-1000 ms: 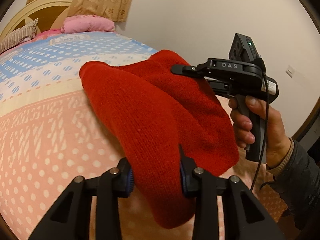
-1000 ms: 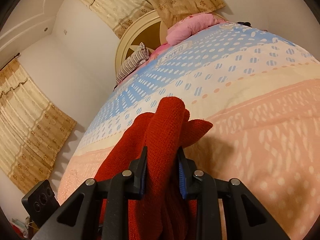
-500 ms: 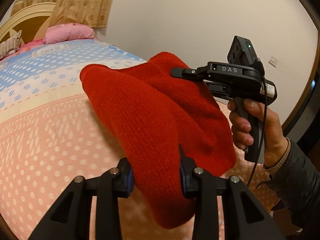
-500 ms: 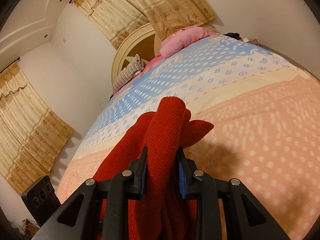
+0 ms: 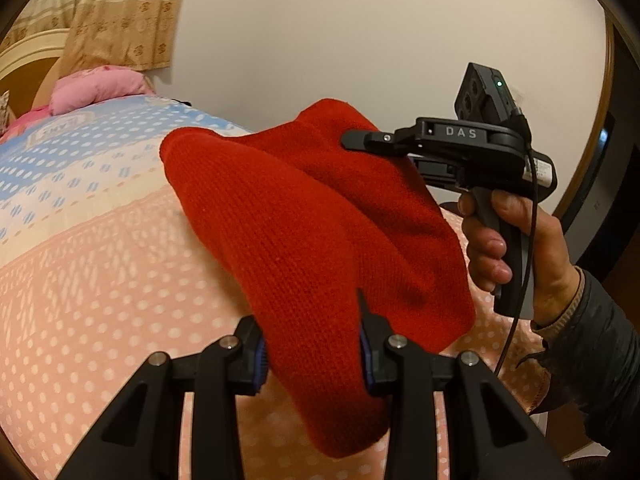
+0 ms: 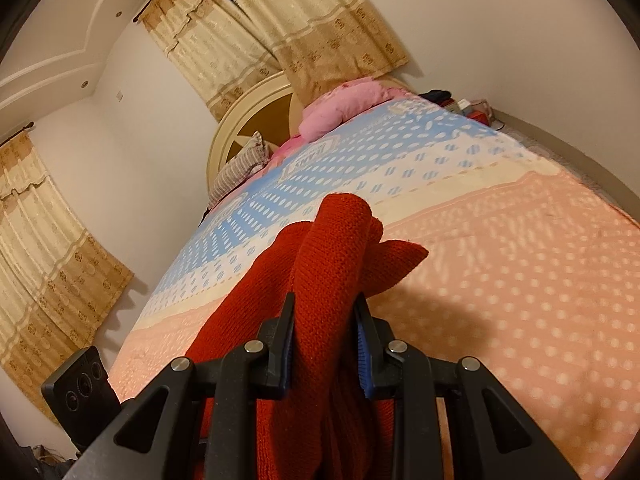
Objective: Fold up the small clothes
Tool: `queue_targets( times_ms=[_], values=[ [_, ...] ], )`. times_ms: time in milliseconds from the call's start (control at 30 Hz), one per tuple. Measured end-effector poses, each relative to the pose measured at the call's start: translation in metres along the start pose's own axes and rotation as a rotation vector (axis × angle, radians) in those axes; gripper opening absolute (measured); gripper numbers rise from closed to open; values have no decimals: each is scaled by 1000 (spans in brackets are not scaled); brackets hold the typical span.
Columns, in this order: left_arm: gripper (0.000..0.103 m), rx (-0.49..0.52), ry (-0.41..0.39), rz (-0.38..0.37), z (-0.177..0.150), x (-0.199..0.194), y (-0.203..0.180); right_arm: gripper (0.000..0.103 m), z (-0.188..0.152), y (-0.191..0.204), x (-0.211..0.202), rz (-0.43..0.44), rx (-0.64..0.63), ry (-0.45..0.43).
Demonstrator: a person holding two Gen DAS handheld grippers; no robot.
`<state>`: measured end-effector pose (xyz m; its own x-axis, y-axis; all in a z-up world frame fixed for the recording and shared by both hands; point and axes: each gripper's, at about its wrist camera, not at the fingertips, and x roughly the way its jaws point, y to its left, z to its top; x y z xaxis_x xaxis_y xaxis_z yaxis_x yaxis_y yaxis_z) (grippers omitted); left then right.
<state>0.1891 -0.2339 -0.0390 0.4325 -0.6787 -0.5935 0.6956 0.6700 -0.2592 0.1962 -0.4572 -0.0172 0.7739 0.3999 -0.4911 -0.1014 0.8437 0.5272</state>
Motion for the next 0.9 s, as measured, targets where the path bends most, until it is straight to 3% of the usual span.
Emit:
queue_targets(
  times_ms=[400,900],
  values=[
    [36,59,15,-52,5,23,-28,26,-5,-35,-54,-54,34,-51],
    [36,130,44,-68,14,55,-55,26,-13,-75,-92,-103,92,-80]
  ],
)
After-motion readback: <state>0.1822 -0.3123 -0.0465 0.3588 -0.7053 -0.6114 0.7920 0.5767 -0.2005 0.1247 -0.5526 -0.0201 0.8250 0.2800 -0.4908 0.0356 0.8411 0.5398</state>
